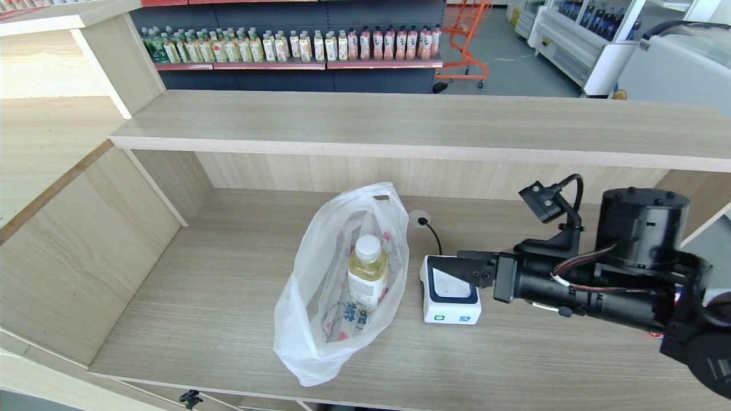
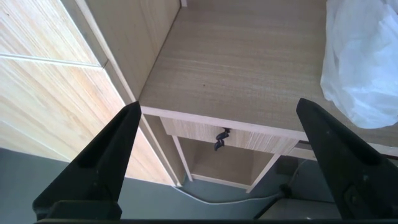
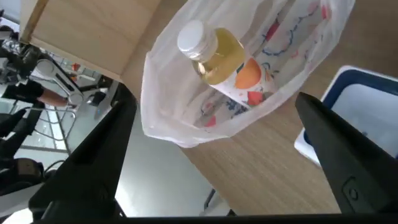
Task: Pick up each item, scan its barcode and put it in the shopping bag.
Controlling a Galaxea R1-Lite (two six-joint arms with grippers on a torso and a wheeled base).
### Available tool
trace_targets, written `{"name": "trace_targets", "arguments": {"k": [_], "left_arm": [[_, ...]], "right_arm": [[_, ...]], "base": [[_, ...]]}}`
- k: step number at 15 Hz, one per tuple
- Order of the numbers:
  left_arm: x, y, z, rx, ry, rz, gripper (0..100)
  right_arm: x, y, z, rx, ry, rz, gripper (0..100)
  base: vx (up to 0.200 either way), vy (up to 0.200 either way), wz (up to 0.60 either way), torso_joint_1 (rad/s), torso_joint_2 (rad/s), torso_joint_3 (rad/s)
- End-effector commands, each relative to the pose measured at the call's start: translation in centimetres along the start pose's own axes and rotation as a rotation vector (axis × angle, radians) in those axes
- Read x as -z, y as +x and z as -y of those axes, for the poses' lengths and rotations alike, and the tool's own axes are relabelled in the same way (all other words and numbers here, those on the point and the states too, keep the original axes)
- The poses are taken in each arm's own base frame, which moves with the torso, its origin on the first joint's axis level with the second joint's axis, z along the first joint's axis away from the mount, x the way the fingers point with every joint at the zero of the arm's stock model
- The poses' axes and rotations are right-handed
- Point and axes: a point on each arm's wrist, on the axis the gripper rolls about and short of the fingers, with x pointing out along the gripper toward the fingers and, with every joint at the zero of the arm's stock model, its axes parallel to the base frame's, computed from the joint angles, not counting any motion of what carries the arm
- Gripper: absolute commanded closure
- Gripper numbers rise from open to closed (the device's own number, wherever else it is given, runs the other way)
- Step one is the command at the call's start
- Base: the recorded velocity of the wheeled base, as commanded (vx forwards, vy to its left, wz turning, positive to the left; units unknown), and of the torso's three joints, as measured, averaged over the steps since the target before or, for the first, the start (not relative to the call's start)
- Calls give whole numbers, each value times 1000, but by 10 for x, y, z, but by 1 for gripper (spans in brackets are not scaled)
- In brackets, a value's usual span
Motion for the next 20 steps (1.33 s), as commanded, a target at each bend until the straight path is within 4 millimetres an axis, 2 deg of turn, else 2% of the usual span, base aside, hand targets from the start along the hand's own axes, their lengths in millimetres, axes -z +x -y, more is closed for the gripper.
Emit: {"name": "trace_targets", "arguments": {"k": [1, 3, 5, 7, 9, 12, 14, 17, 20], "left_arm": [[0, 0, 0, 0, 0, 0, 0], [0, 0, 0, 0, 0, 0, 0], [0, 0, 0, 0, 1, -2, 0], [0, 0, 0, 0, 1, -2, 0], [0, 0, 0, 0, -1, -2, 0], [0, 0, 0, 0, 1, -2, 0], [0, 0, 0, 0, 1, -2, 0], [0, 0, 0, 0, -3, -2, 0], [0, 0, 0, 0, -3, -2, 0]], "right_arm": [[-14, -73, 5, 176, -63, 23, 0], [-13, -91, 11, 249, -81, 41, 0], [-15, -101, 14, 285, -80, 68, 0], [-15, -104, 16, 300, -77, 76, 0], [-7, -106, 16, 306, -65, 59, 0], [2, -111, 13, 308, -59, 47, 0], [1, -111, 14, 311, -58, 48, 0], [-2, -115, 18, 345, -55, 68, 0], [-11, -120, 28, 455, -40, 108, 0]], "base": [[0, 0, 0, 0, 0, 0], [0, 0, 0, 0, 0, 0], [0, 0, 0, 0, 0, 0], [0, 0, 0, 0, 0, 0], [0, 0, 0, 0, 0, 0], [-200, 0, 0, 7, 2, 2], [-200, 0, 0, 5, 2, 9], [0, 0, 0, 0, 0, 0], [0, -200, 0, 12, 4, 1]]}}
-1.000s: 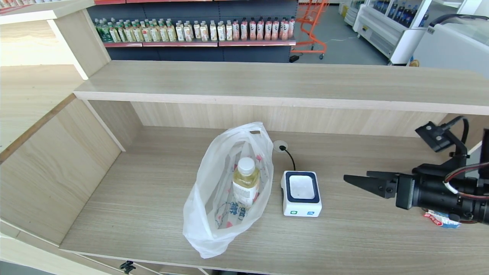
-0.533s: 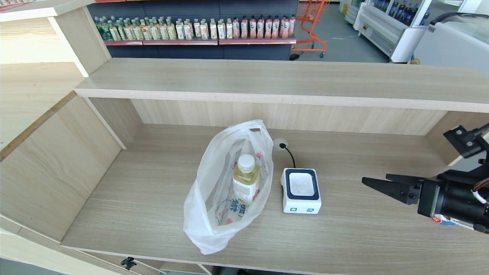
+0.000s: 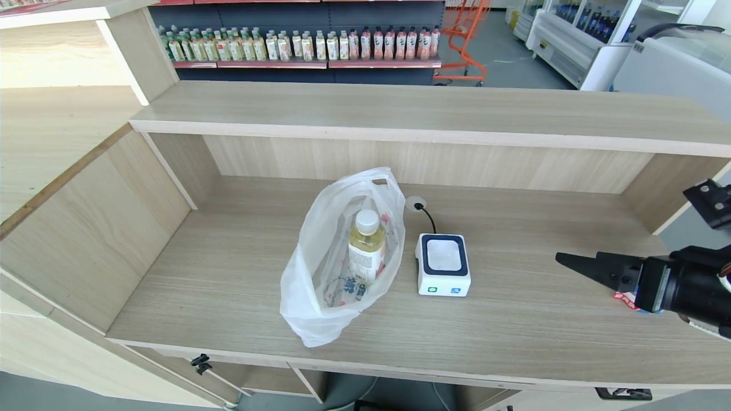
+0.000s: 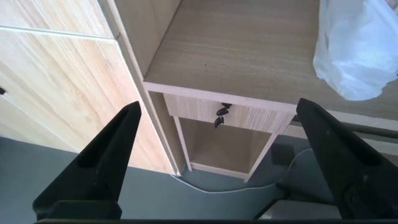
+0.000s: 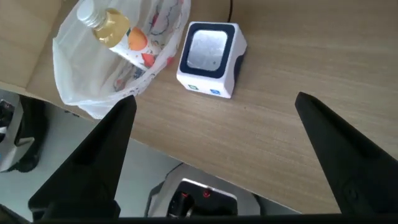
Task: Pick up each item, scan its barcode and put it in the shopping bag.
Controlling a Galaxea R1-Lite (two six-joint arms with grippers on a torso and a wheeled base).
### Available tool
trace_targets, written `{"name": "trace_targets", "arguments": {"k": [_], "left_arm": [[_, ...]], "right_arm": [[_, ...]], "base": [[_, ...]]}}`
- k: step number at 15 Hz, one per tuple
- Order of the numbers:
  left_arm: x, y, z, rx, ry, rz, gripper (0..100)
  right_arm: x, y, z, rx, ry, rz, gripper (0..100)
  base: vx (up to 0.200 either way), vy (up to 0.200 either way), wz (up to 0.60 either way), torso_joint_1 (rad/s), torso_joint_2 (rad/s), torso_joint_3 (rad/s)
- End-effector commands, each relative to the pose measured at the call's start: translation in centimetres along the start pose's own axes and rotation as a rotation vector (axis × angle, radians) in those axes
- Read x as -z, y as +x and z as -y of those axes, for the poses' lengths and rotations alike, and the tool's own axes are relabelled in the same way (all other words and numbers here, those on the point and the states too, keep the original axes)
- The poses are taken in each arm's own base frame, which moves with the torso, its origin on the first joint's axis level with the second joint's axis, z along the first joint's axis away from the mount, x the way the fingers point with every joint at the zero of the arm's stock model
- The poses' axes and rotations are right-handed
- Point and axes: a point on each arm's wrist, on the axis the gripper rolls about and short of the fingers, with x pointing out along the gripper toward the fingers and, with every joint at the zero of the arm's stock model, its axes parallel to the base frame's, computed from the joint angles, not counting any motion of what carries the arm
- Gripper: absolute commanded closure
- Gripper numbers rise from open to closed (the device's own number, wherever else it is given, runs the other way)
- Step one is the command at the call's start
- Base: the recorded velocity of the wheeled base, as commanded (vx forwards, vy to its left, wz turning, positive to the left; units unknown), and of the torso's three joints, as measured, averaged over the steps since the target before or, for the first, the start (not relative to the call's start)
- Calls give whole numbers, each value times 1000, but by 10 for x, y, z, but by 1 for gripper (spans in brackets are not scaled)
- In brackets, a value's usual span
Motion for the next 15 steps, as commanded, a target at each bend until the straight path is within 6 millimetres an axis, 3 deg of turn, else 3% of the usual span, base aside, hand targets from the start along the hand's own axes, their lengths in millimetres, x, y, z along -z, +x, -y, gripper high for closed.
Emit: {"name": "trace_targets", "arguments": {"k": [1, 6, 12, 15], "left_arm": [[0, 0, 0, -1, 0, -2, 0], [0, 0, 0, -1, -2, -2, 0], [0, 0, 0, -1, 0, -2, 0], [0, 0, 0, -1, 0, 0, 0]], "right_arm": [[-2, 0, 10, 66, 35, 4, 0], [-8, -13, 19, 167, 261, -69, 0], [-10, -12, 25, 231, 383, -78, 0], [-9, -15, 28, 290, 428, -89, 0]], "base": [[0, -200, 0, 2, -2, 12], [0, -200, 0, 3, 4, 0], [0, -200, 0, 0, 4, 1], [0, 0, 0, 0, 0, 0]]}}
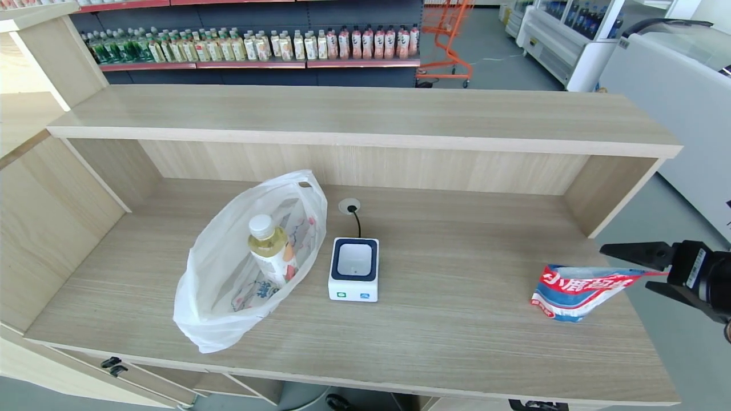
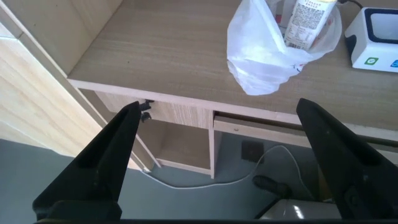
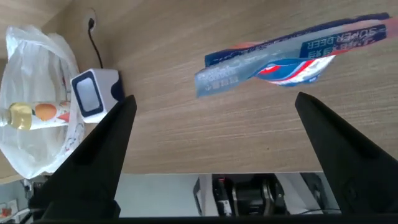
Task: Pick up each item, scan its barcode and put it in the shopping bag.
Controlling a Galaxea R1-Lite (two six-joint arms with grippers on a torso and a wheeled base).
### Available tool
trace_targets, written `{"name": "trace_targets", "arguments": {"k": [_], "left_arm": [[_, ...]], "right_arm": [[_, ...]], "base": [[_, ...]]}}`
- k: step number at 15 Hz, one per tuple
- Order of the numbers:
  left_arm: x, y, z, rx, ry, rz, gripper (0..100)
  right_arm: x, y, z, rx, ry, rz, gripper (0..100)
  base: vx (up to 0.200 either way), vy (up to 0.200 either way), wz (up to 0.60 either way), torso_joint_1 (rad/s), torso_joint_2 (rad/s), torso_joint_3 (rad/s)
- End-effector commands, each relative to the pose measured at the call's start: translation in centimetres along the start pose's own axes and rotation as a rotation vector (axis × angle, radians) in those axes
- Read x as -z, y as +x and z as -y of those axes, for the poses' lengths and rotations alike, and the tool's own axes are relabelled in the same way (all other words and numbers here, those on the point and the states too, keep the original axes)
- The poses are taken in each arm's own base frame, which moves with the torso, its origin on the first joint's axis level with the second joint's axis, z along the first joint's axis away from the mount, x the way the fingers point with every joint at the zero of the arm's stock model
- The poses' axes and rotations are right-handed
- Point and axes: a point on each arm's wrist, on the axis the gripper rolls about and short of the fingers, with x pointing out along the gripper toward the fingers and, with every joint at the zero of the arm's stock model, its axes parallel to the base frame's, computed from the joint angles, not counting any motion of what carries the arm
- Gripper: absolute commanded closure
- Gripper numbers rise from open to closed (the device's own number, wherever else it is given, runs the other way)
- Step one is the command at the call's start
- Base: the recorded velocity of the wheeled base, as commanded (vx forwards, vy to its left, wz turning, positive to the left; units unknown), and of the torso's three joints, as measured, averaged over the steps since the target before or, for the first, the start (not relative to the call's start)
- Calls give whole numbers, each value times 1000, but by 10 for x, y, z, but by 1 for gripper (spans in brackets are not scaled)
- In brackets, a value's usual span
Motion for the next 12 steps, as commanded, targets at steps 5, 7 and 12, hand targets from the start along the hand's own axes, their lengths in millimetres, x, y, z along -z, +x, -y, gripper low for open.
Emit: {"name": "trace_targets", "arguments": {"k": [5, 7, 12], "left_arm": [[0, 0, 0, 0, 0, -2, 0], [0, 0, 0, 0, 0, 0, 0], [0, 0, 0, 0, 0, -2, 0]], "right_arm": [[-9, 10, 20, 119, 114, 22, 0], [-8, 24, 30, 221, 180, 18, 0], [-8, 50, 40, 250, 227, -15, 0]], "base": [[0, 0, 0, 0, 0, 0], [0, 0, 0, 0, 0, 0], [0, 0, 0, 0, 0, 0]]}}
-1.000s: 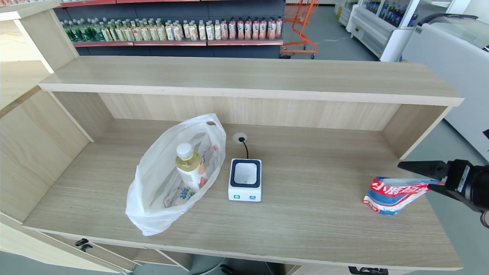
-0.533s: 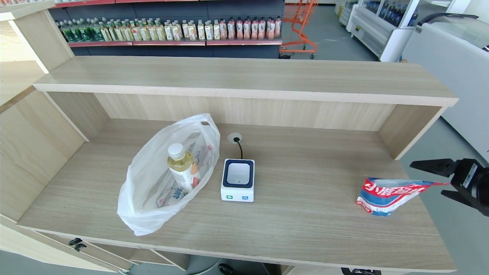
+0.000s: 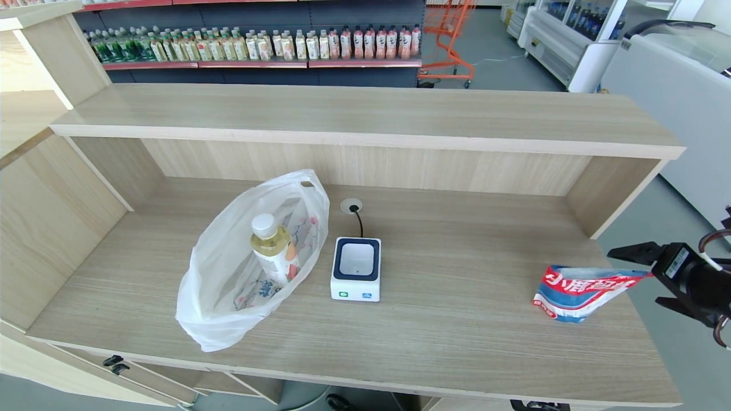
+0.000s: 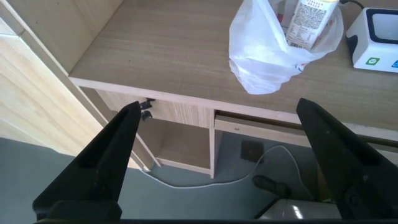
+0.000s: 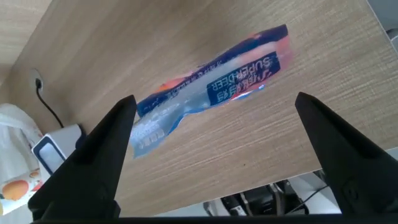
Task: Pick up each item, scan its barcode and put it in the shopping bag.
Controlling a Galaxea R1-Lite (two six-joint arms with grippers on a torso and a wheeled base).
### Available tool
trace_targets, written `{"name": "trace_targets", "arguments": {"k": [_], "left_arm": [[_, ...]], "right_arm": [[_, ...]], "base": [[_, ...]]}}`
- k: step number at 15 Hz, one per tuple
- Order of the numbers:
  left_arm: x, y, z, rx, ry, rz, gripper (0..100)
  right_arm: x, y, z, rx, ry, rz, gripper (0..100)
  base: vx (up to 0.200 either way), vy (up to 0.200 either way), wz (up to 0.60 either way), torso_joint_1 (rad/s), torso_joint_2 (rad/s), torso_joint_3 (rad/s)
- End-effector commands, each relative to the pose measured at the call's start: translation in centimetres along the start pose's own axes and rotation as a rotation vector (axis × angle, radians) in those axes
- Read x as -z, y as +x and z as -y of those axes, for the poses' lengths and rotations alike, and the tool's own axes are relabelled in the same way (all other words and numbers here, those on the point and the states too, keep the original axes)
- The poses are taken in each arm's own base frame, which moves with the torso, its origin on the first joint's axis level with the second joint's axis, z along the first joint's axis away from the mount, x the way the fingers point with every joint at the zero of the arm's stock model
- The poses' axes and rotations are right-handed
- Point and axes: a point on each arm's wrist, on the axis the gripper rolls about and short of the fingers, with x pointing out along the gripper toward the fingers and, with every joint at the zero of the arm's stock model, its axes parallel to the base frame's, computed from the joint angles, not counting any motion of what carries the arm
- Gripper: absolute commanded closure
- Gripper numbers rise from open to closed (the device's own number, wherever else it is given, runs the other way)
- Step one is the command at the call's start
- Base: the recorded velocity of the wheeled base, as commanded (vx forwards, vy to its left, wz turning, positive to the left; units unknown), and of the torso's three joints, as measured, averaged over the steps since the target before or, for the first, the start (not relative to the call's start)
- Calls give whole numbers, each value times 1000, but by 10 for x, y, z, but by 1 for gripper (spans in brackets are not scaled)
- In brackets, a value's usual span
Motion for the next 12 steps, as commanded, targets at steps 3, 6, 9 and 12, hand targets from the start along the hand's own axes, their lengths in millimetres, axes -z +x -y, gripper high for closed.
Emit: {"name": "trace_targets", "arguments": {"k": [3, 6, 9, 12], "left_arm": [[0, 0, 0, 0, 0, 0, 0], [0, 0, 0, 0, 0, -2, 0], [0, 0, 0, 0, 0, -2, 0], [0, 0, 0, 0, 2, -2, 0]], "right_arm": [[-2, 30, 4, 11, 6, -17, 0], [2, 54, 8, 24, -5, -42, 0], [13, 78, 7, 18, -64, -90, 0], [21, 97, 5, -1, -87, -105, 0]], "base": [[0, 0, 0, 0, 0, 0], [0, 0, 0, 0, 0, 0], [0, 0, 0, 0, 0, 0], [0, 0, 0, 0, 0, 0]]}}
